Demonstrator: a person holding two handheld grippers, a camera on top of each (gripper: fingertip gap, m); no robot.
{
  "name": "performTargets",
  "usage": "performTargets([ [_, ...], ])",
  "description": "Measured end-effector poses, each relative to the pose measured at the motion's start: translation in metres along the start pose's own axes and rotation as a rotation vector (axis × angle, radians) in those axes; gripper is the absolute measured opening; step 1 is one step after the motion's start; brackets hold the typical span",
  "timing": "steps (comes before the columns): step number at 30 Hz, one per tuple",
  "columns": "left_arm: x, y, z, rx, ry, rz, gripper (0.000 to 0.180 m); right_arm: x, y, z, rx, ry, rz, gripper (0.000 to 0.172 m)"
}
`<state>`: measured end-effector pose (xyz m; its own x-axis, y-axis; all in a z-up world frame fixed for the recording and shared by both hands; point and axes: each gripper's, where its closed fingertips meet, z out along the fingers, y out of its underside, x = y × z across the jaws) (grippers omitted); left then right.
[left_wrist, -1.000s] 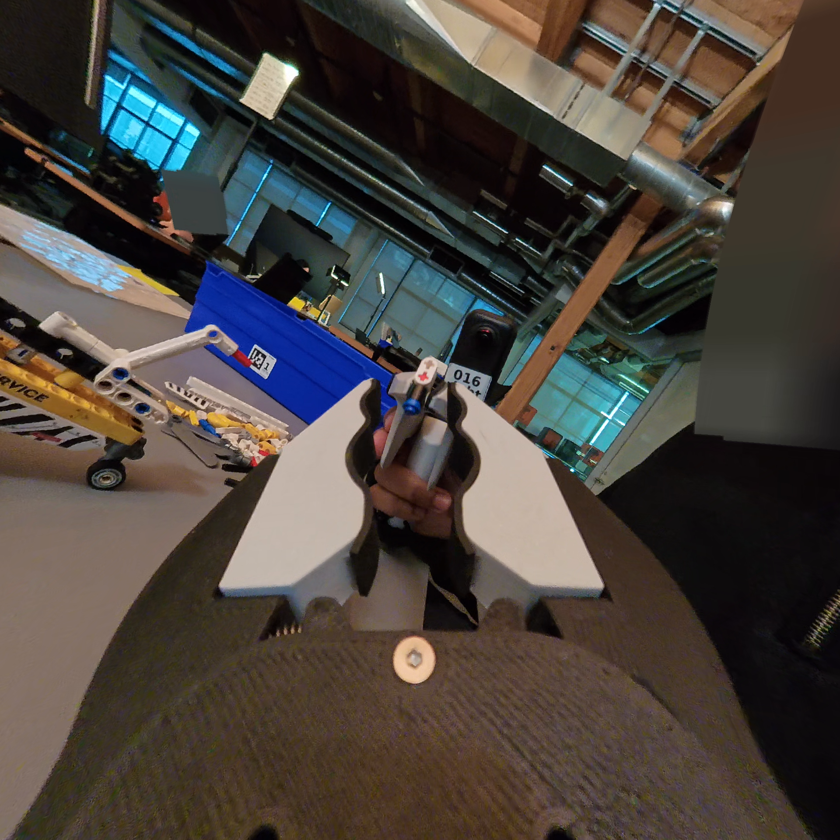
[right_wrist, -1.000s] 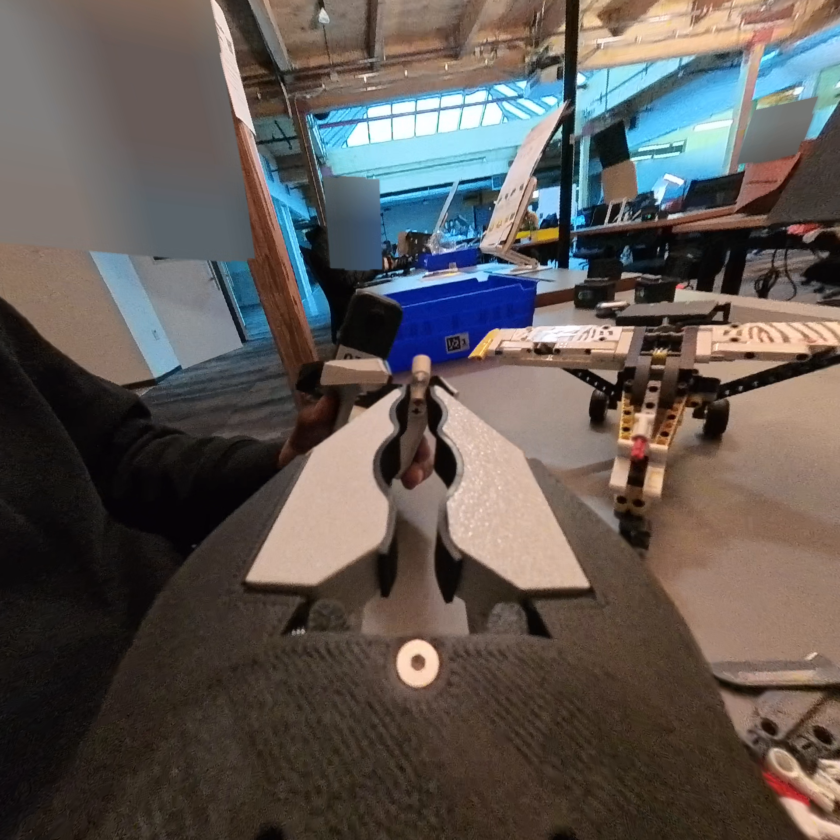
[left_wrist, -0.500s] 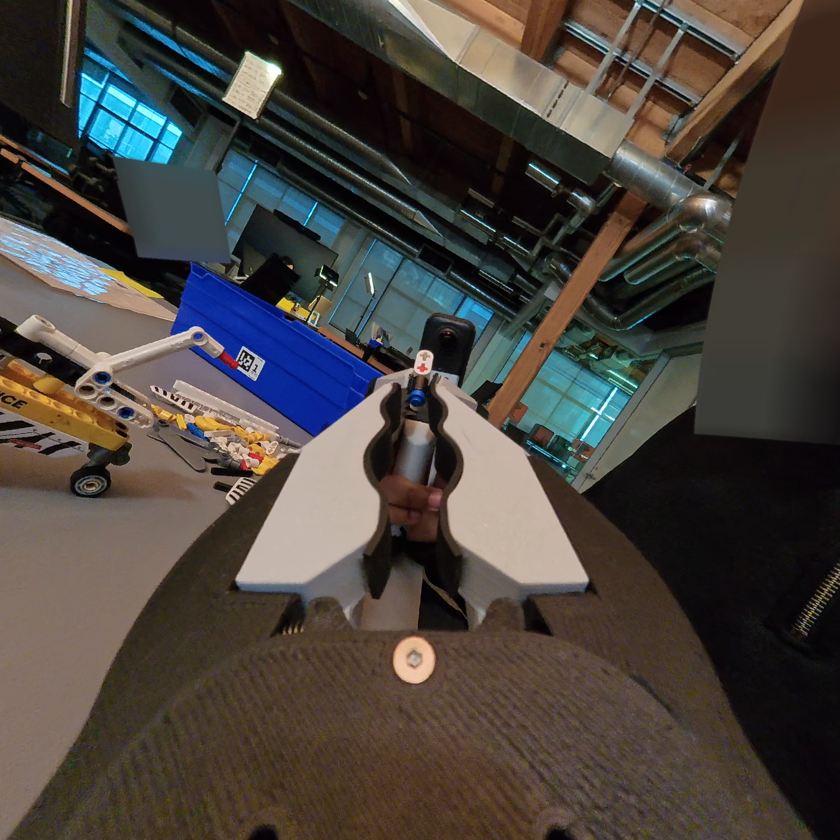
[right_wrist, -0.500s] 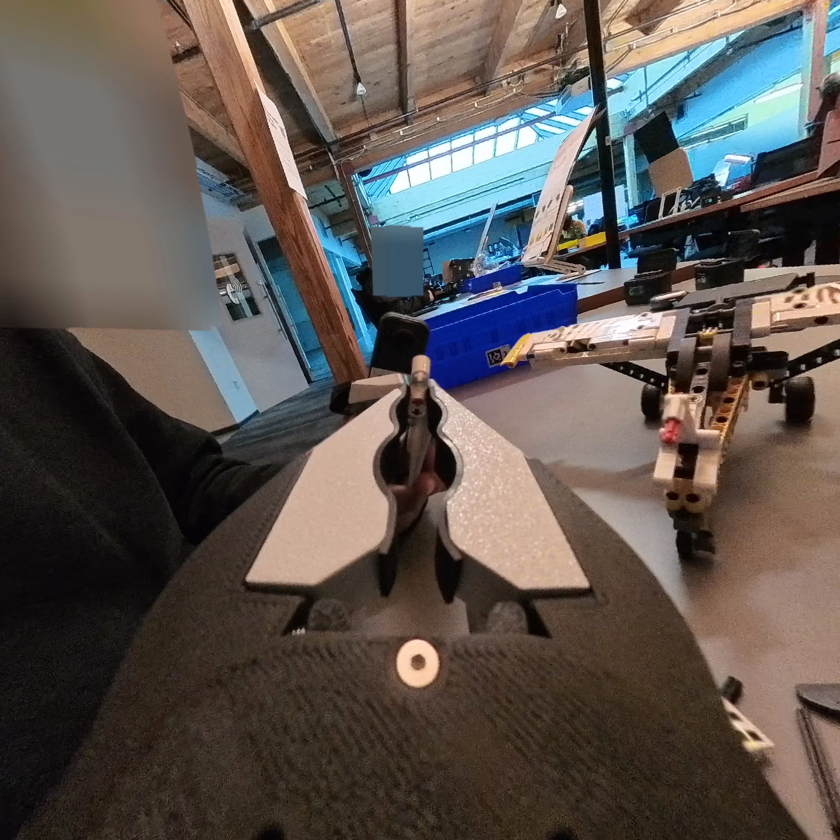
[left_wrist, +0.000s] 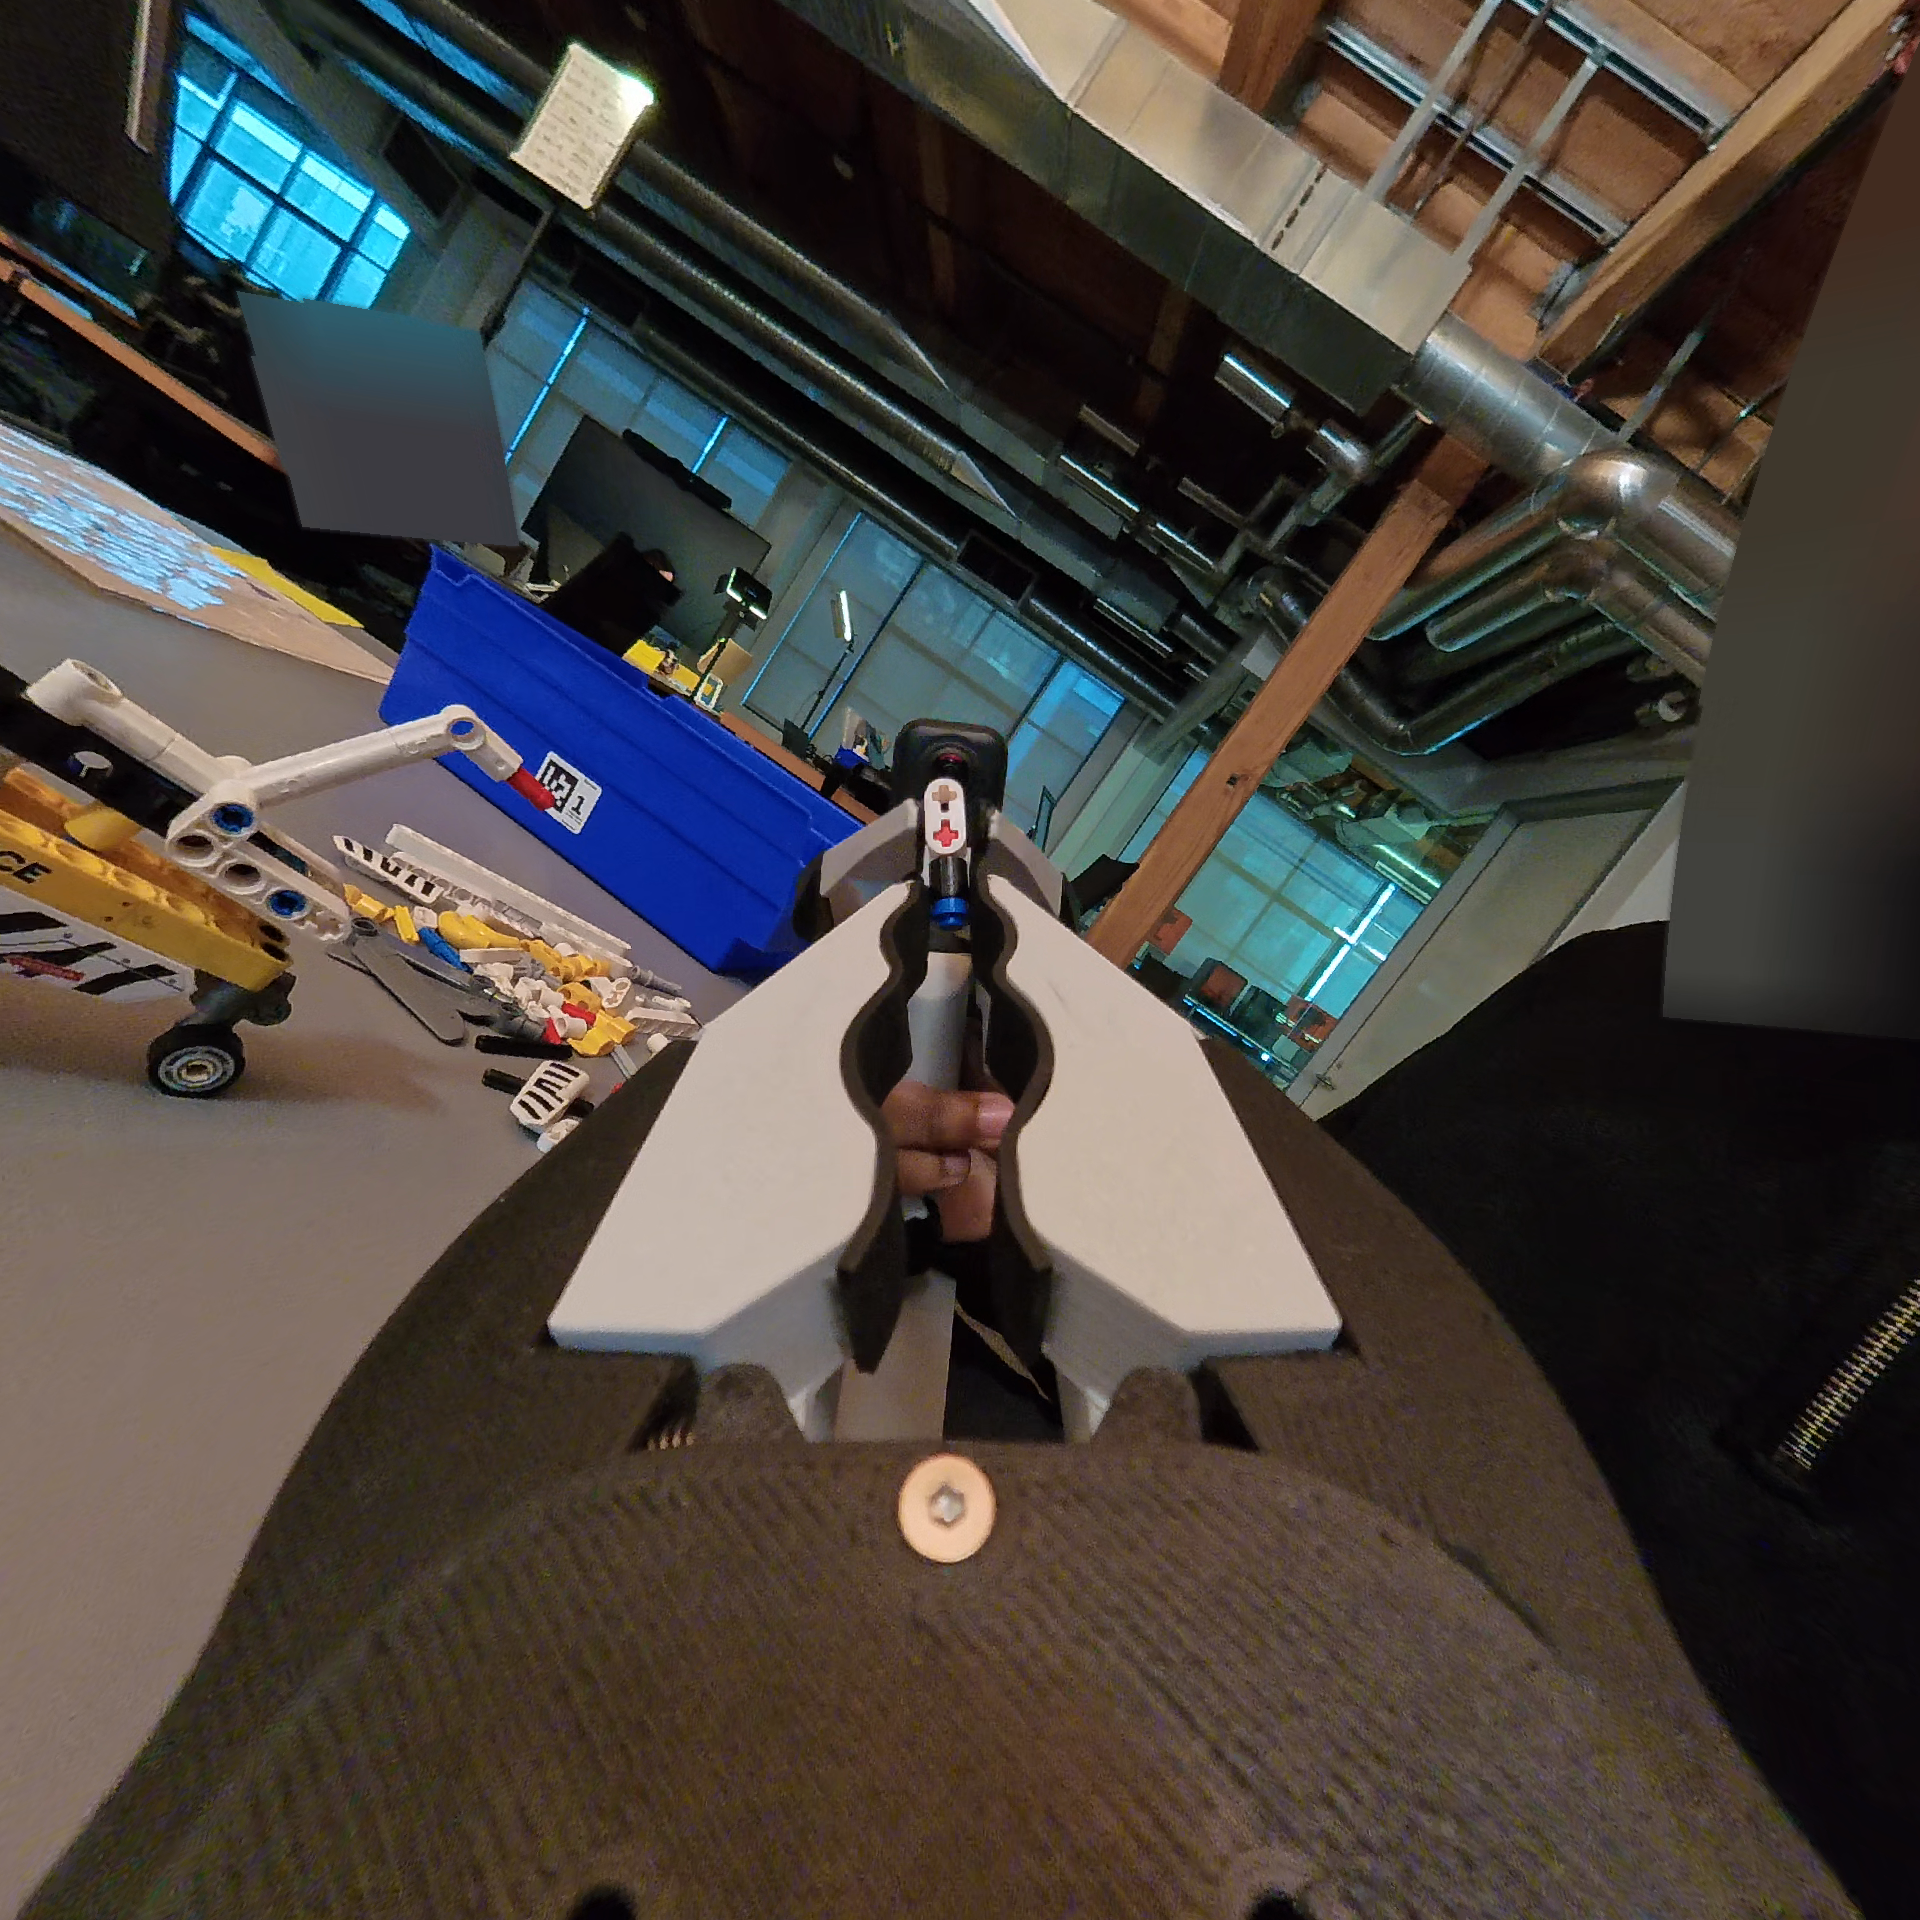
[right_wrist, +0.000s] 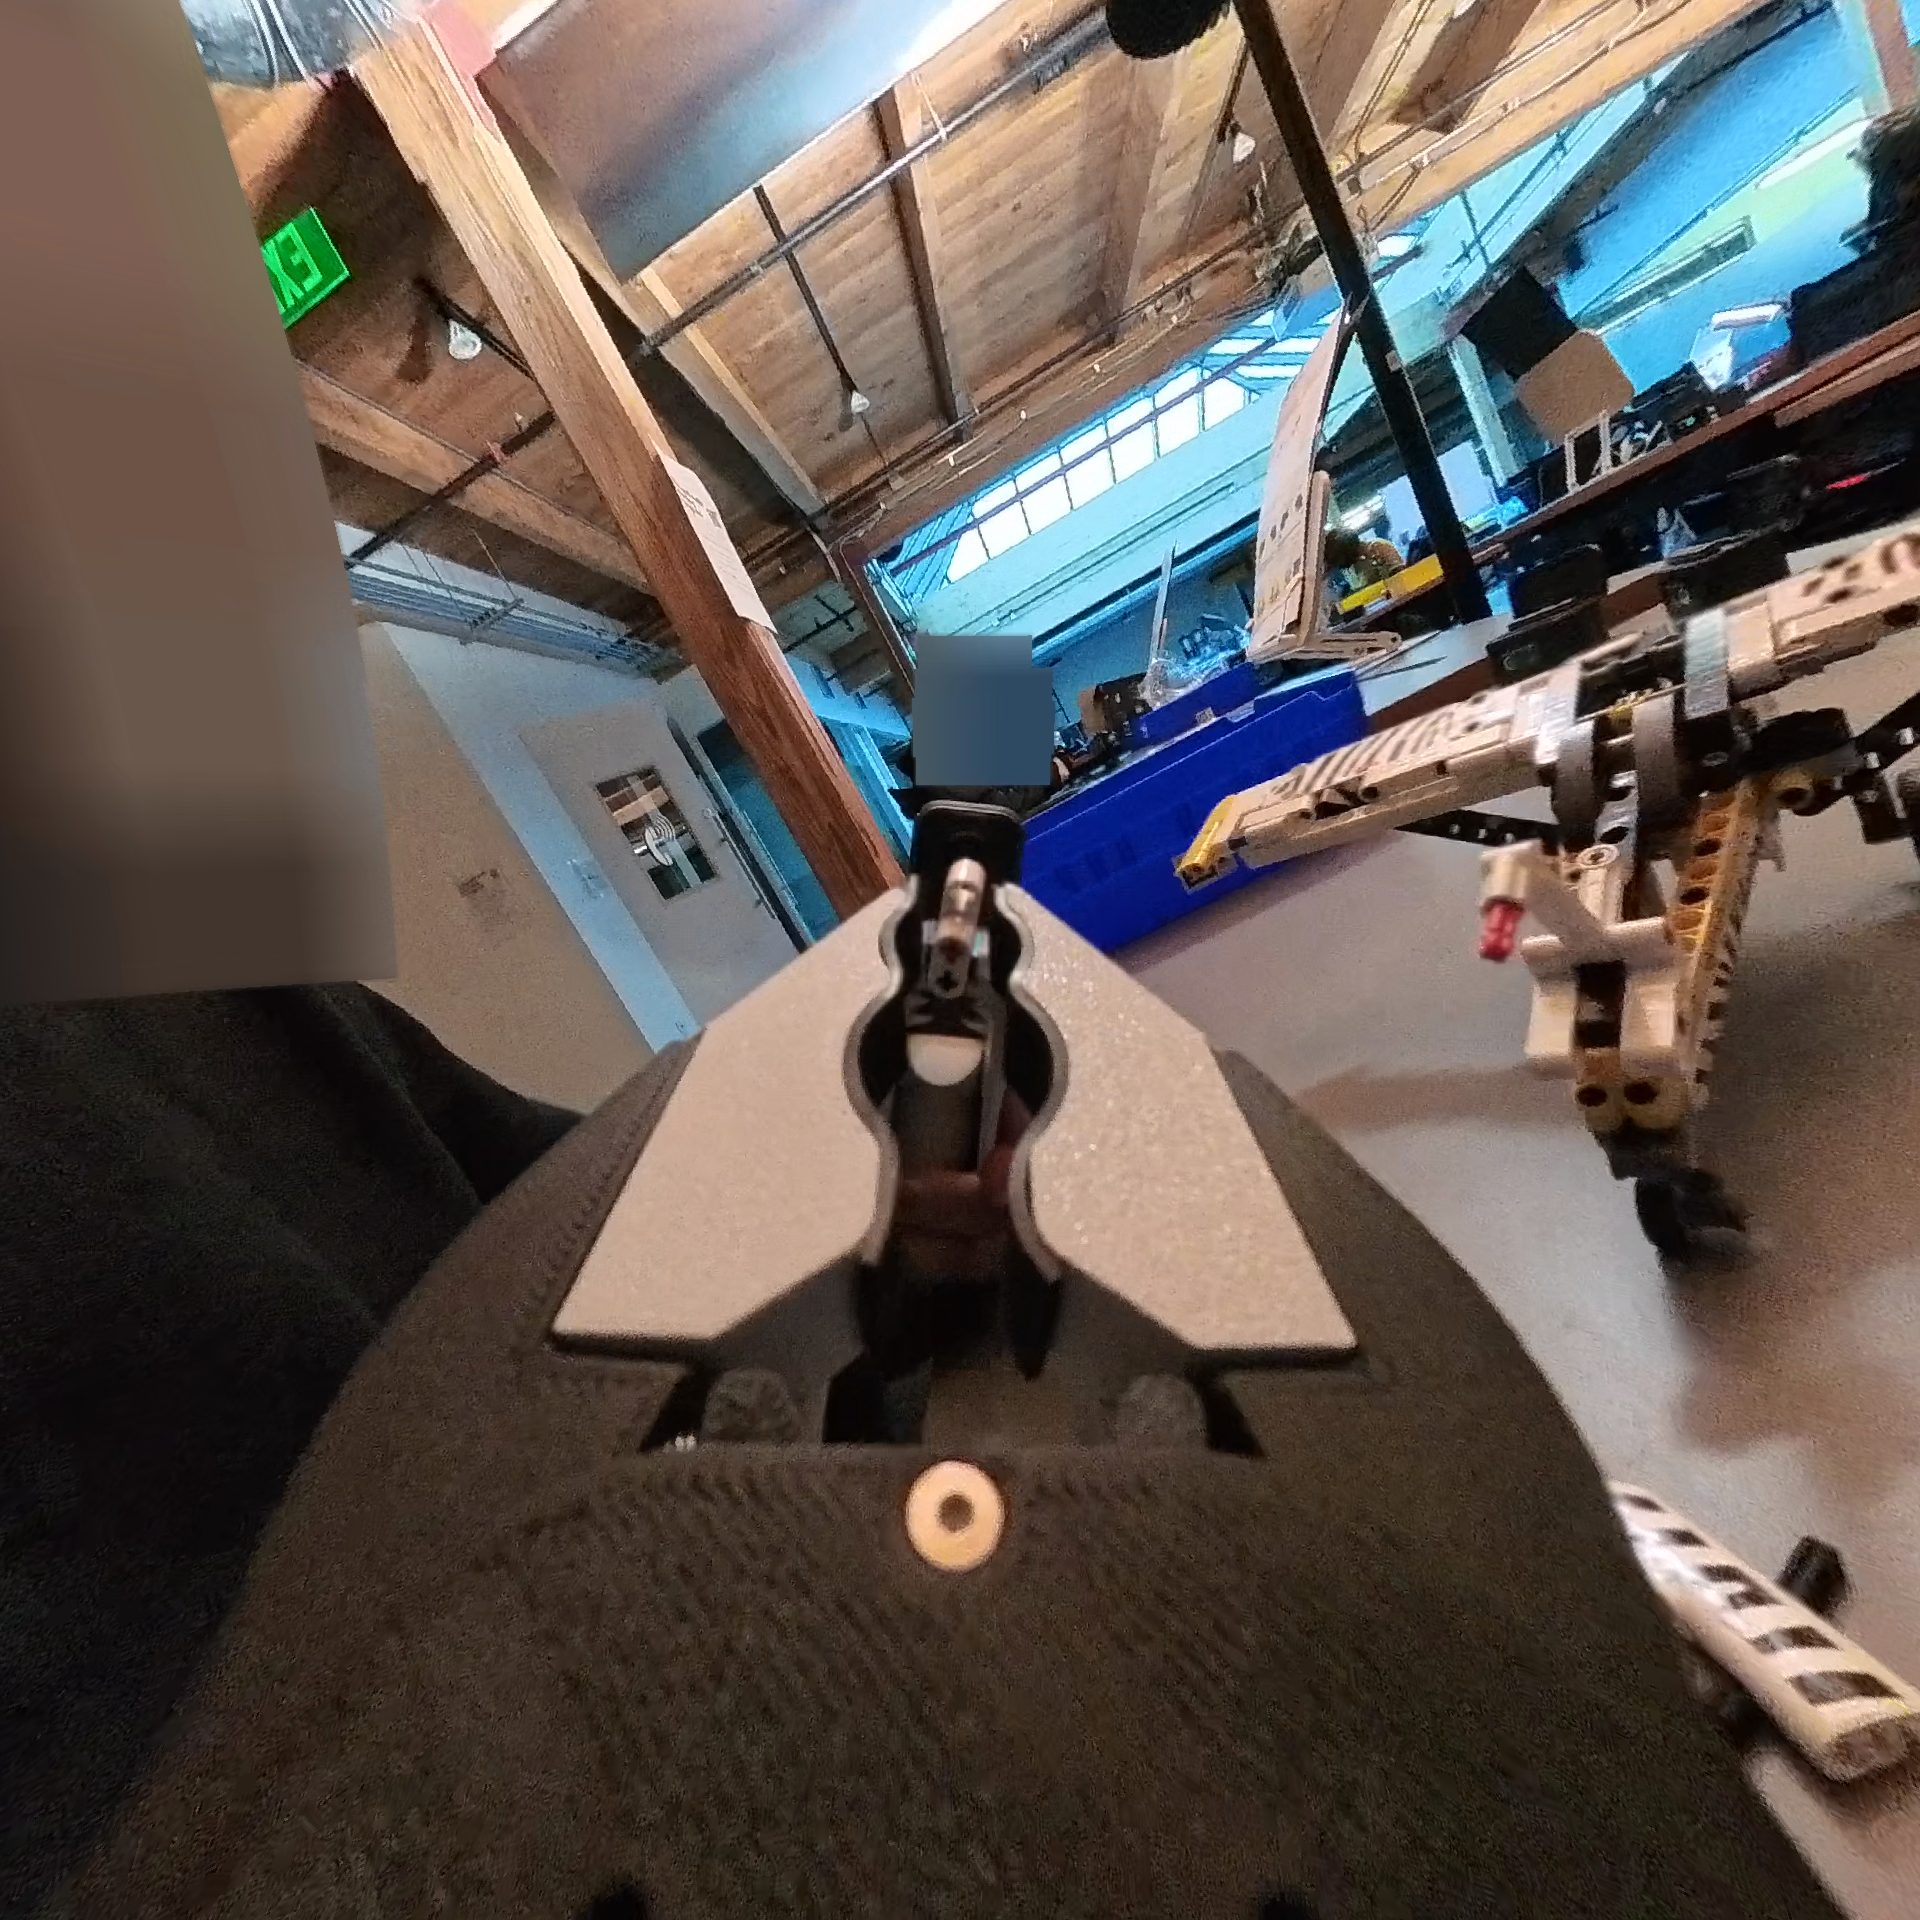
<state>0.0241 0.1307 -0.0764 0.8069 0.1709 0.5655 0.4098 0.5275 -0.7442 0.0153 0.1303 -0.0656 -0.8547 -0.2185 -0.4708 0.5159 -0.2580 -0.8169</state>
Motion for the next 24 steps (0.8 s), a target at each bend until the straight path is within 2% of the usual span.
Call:
performTargets([
  [3, -0.001, 0.000, 0.000, -0.003, -0.005, -0.001, 0.003, 0.002, -0.002, -0.002, 0.012, -0.004, 0.021, 0.014],
  [8, -0.003, 0.000, 0.000, 0.000, -0.018, -0.006, 0.003, 0.001, 0.010, 0.004, -0.053, -0.021, 0.058, 0.020],
  [10, -0.003, 0.000, 0.000, 0.001, -0.019, -0.006, 0.003, 0.000, 0.014, 0.006, -0.073, -0.020, 0.059, 0.019],
  [14, -0.003, 0.000, 0.000, 0.000, -0.017, -0.005, 0.003, 0.002, 0.013, 0.005, -0.070, -0.003, 0.036, 0.005],
  [20, -0.003, 0.000, 0.000, 0.003, -0.014, -0.009, 0.002, 0.003, 0.013, 0.005, -0.064, -0.002, 0.063, 0.004],
  [24, -0.002, -0.001, 0.000, 0.013, -0.022, 0.010, 0.003, 0.004, 0.006, 0.004, 0.000, -0.017, 0.133, 0.004],
])
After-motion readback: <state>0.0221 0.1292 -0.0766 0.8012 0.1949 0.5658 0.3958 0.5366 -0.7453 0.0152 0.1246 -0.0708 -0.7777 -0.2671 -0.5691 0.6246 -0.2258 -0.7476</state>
